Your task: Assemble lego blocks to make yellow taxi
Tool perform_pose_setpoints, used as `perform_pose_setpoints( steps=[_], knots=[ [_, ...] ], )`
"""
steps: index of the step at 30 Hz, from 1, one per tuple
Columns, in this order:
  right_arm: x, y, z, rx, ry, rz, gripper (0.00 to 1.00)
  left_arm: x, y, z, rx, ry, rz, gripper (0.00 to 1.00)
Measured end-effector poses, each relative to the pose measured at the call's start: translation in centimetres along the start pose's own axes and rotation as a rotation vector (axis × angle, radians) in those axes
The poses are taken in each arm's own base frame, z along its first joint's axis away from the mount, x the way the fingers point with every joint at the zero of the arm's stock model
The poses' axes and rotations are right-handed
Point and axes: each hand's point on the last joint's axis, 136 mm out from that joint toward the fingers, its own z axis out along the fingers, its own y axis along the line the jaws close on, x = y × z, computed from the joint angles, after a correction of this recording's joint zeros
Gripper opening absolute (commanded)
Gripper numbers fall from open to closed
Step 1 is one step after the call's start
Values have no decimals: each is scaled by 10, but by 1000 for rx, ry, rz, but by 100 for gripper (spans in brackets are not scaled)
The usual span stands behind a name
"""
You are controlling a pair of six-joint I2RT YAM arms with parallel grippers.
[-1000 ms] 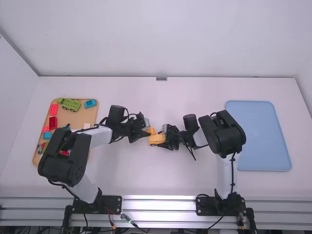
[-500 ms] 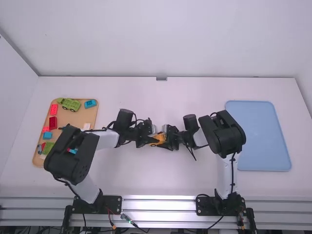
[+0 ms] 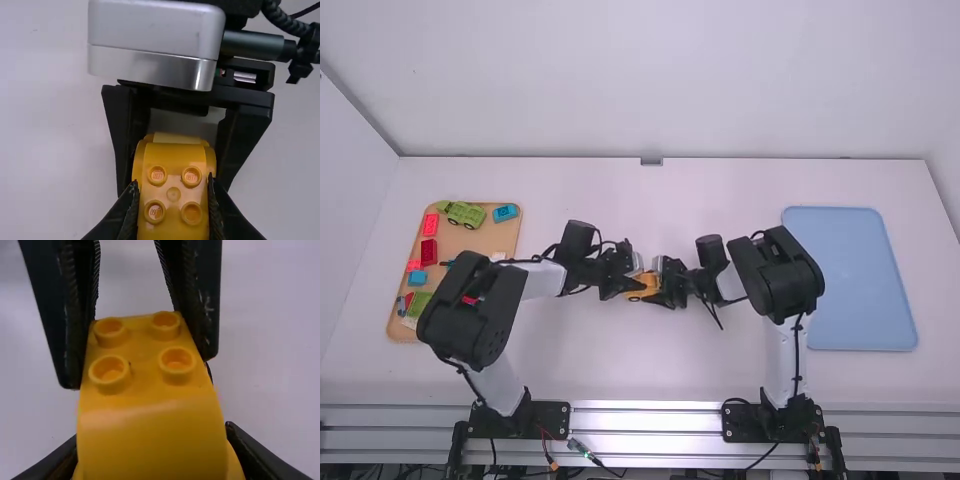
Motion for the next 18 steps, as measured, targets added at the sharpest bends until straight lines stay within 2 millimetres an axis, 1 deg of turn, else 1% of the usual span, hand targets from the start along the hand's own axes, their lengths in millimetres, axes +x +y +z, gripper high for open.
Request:
perform_pose_setpoints(
  steps=[7,11,18],
  knots=[
    [0,1,0,-4,-2,3,44,-3,-4,3,39,-33,25,2],
    [0,2,0,-6,-2,1,44,-2,-9,4,67,-43,8,2],
    [0,3,0,-8,-4,3,44,-1,-9,4,62,-36,-23,2]
  ],
)
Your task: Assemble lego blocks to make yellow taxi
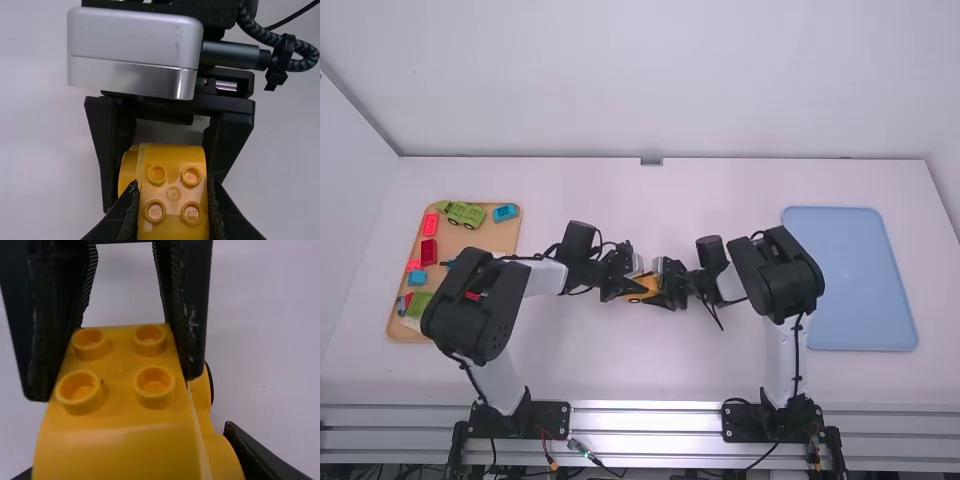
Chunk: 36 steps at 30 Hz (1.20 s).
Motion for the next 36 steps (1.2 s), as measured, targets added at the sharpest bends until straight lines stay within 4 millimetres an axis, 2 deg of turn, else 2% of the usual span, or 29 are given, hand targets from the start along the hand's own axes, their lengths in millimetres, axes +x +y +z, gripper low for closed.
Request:
perform_pose_setpoints(
  steps=[17,36],
  knots=[
    [0,0,1,1,2,-3,44,5,10,-6,-76,81,-40,2],
    [0,5,1,-15,-6,-6,43,5,-3,-5,-92,-8,68,2]
  ],
)
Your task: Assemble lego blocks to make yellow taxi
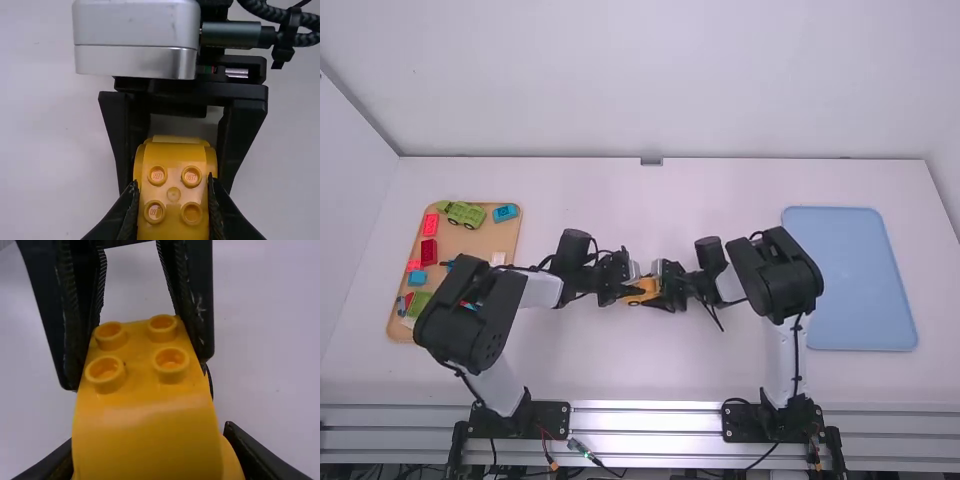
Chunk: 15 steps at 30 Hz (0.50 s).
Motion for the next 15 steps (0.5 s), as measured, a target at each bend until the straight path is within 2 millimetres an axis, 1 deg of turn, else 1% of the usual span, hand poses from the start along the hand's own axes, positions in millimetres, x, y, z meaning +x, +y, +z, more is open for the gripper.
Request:
perform_pose_setpoints(
  steps=[15],
  knots=[
    [0,0,0,1,-2,-1,43,2,-1,-1,11,24,-49,2]
  ],
)
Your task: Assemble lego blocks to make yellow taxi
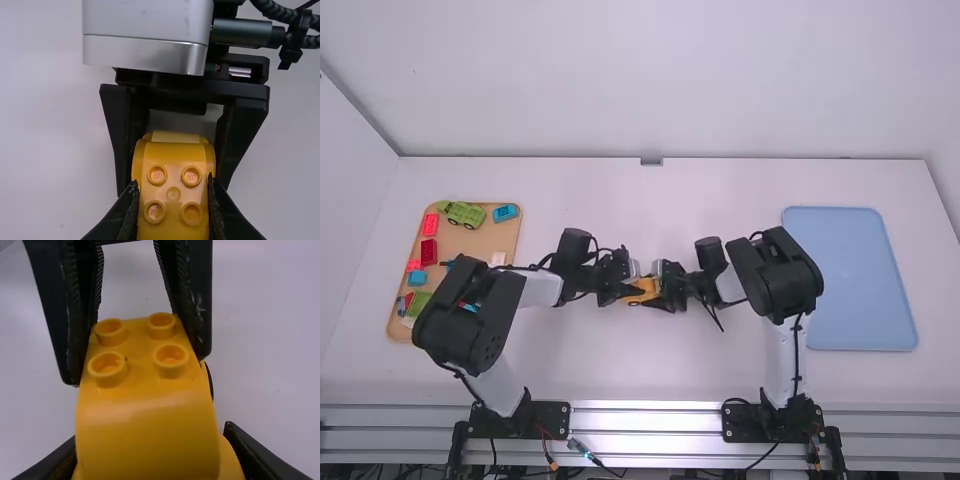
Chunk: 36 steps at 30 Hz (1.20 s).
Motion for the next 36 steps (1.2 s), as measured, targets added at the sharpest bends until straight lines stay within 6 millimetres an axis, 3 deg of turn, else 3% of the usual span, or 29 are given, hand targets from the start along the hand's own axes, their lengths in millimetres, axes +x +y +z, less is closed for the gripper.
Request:
perform_pose_setpoints(
  steps=[8,31,36],
  knots=[
    [1,-3,-4,11,-2,0,43,-4,4,10,42,-15,3,2],
    [2,-5,-5,19,0,3,43,-4,6,14,68,63,1,2],
    [2,-6,-5,22,1,2,43,-5,7,14,62,63,12,20]
  ],
)
